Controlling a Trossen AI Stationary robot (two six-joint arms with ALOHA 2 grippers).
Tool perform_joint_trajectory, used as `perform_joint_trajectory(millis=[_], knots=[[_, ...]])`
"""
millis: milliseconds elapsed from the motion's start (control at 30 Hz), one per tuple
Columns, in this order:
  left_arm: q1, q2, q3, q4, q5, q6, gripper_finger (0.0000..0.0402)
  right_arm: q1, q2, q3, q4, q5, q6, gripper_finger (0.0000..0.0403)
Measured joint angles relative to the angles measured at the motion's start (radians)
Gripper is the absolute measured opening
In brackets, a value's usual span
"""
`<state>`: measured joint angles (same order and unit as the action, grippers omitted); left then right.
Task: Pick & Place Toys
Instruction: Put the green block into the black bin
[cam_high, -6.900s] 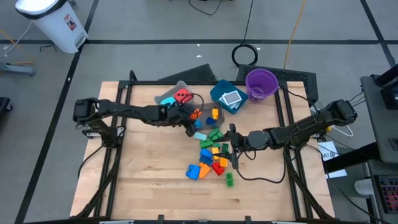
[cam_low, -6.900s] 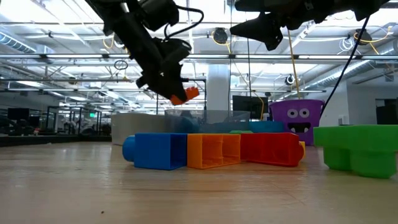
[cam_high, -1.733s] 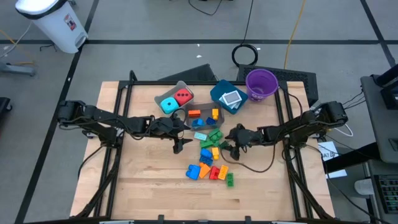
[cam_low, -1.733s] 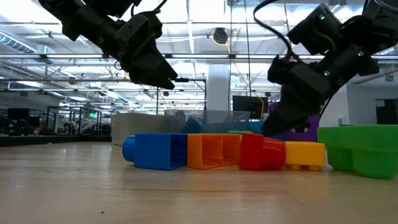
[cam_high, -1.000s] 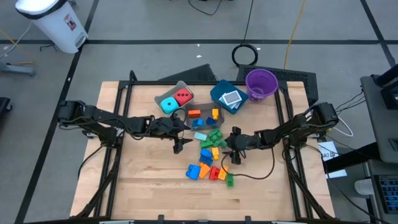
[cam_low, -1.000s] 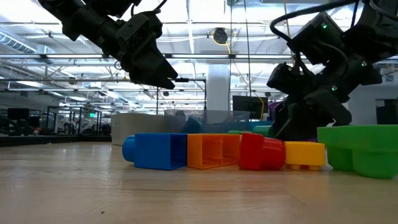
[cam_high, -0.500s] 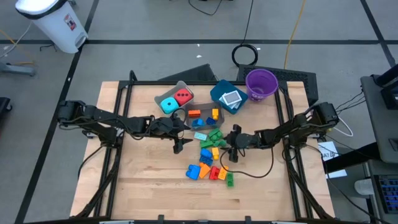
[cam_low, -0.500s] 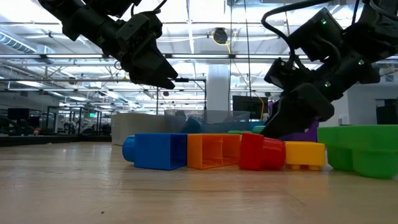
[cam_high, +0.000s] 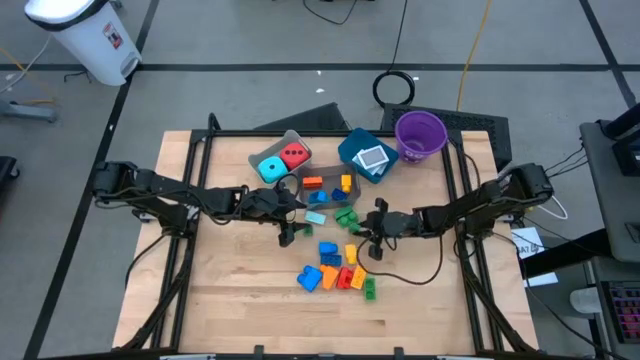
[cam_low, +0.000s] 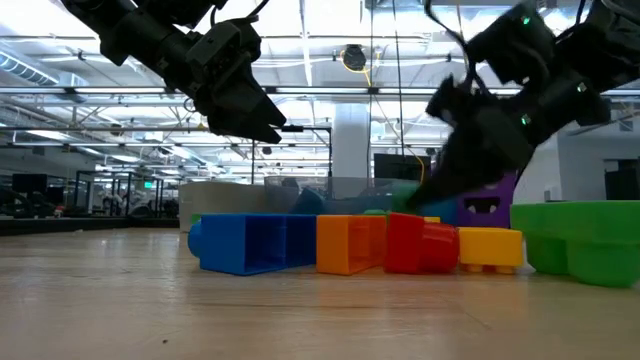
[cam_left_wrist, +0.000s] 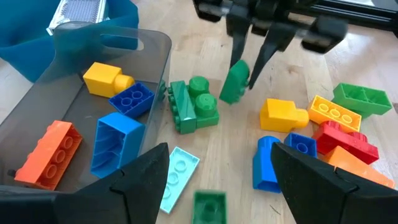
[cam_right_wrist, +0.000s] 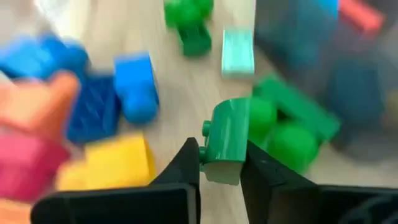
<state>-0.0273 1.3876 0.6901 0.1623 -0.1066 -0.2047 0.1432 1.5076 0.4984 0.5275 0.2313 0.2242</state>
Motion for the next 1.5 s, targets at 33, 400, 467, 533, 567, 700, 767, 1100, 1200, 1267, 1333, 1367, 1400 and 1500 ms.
perform_joint_trajectory(millis=[33,400,467,533,567,700,767,1100,1200,1267,1333,1367,1400,1500], knots=[[0.0,0.0,0.0,0.0,0.0,0.0,0.0285,0.0,-0.015,0.0,0.018,0.0,0.0,0.0044],[0.0,0.0,0.0,0.012,-0.01,0.009,0.0285,-0.059,-0.085,0.002,0.452,0.002,-0.04,0.0044],[0.0,0.0,0.0,0.013,-0.017,0.009,0.0285,-0.096,-0.074,0.003,0.455,0.004,-0.05,0.0044],[0.0,0.0,0.0,0.013,-0.017,0.009,0.0285,-0.134,-0.063,0.002,0.425,0.007,-0.051,0.0046],[0.0,0.0,0.0,0.013,-0.017,0.008,0.0285,-0.152,-0.05,0.002,0.414,0.009,-0.04,0.0047],[0.0,0.0,0.0,0.013,-0.017,0.008,0.0285,-0.206,-0.007,0.0,0.306,0.008,0.021,0.0049],[0.0,0.0,0.0,0.013,-0.017,0.008,0.0285,-0.219,-0.002,0.001,0.287,0.008,0.015,0.0054],[-0.001,0.0,0.0,0.014,-0.017,0.004,0.0285,-0.201,-0.008,0.001,0.299,0.007,0.018,0.0191],[-0.001,0.0,0.0,0.014,-0.016,-0.017,0.0285,-0.2,-0.008,0.001,0.322,-0.001,0.008,0.0234],[-0.001,0.0,0.0,0.009,-0.016,-0.044,0.0285,-0.195,-0.008,0.001,0.348,-0.02,0.007,0.0253],[-0.001,0.0,0.0,-0.013,-0.016,-0.056,0.0285,-0.182,-0.016,0.001,0.364,-0.027,0.001,0.0266],[-0.001,0.0,0.0,-0.027,-0.016,-0.06,0.0285,-0.174,-0.02,0.001,0.377,-0.028,-0.009,0.0271],[-0.001,0.0,0.0,-0.036,-0.017,-0.06,0.0285,-0.164,-0.027,0.001,0.381,-0.027,-0.023,0.0273],[-0.001,0.0,0.0,-0.041,-0.017,-0.06,0.0285,-0.135,-0.045,0.002,0.371,-0.026,-0.08,0.0275]])
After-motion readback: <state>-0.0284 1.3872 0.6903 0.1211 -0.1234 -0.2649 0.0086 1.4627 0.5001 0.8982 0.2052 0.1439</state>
